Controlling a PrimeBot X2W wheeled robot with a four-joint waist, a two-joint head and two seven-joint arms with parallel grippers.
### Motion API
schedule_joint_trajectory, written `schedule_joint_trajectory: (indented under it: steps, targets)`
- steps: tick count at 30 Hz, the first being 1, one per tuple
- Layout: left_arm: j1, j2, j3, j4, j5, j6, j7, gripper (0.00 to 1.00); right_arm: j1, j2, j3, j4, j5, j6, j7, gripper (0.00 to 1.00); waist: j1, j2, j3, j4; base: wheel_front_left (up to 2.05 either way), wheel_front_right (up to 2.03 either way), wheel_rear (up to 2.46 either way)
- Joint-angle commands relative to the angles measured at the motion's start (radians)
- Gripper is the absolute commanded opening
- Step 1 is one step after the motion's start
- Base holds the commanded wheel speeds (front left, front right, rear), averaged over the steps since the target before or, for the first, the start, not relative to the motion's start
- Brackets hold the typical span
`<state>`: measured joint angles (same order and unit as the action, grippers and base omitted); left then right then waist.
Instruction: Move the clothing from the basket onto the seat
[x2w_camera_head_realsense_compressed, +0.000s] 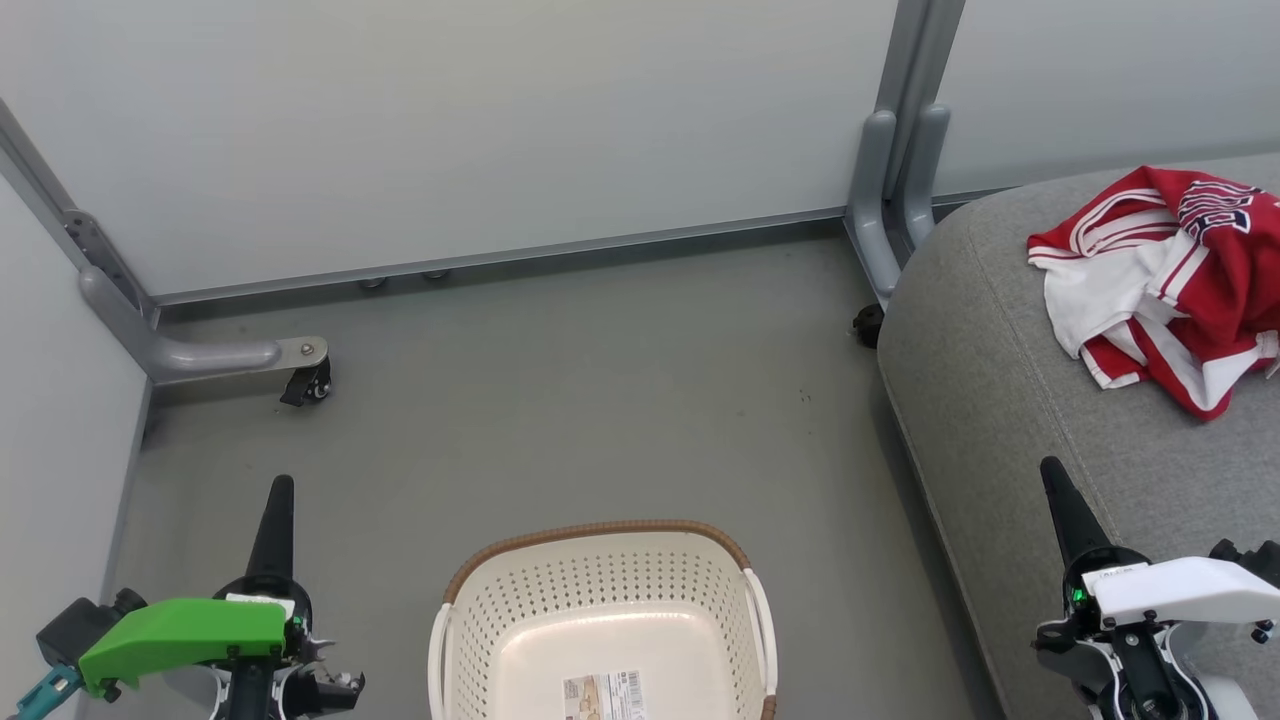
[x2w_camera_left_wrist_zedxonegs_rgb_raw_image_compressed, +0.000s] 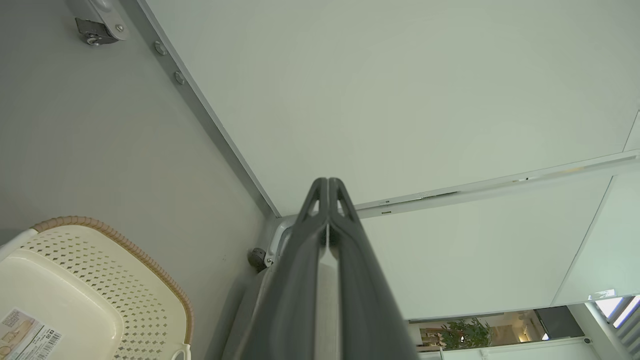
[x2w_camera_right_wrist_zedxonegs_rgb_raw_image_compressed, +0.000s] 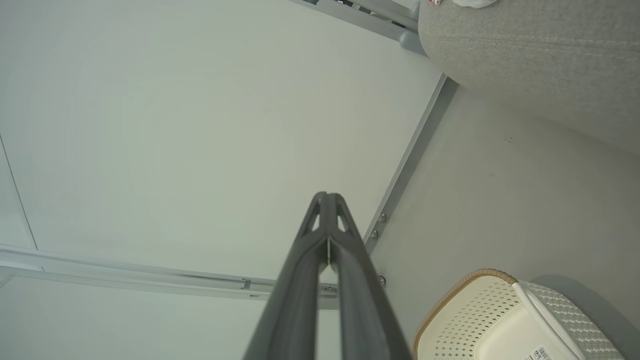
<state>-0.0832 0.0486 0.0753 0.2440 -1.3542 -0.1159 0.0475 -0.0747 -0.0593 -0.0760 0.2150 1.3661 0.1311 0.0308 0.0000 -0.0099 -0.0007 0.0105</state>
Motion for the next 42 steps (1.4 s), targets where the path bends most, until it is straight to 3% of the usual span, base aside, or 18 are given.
schedule_joint_trajectory:
  steps: [1, 33, 42]
  targets:
    - [-0.024, 0.003, 0.007, -0.004, -0.022, -0.008, 0.006, 0.0, -0.018, -0.007, -0.004, 0.0, 0.024, 0.0, 0.007, 0.0, 0.0, 0.0072, 0.0, 0.0, 0.0, 0.0, 0.0]
    - [-0.033, 0.003, 0.041, 0.002, -0.255, -0.017, 0.067, 0.0, -0.037, -0.005, -0.024, 0.03, 0.255, -0.001, 0.072, 0.0, 0.0, 0.0097, 0.004, -0.01, 0.0, 0.0, 0.0]
    - [-0.03, 0.003, 0.042, 0.002, -0.26, -0.018, 0.071, 0.0, -0.037, -0.003, -0.026, 0.031, 0.26, -0.001, 0.076, 0.0, 0.0, 0.0099, 0.004, -0.01, 0.0, 0.0, 0.0]
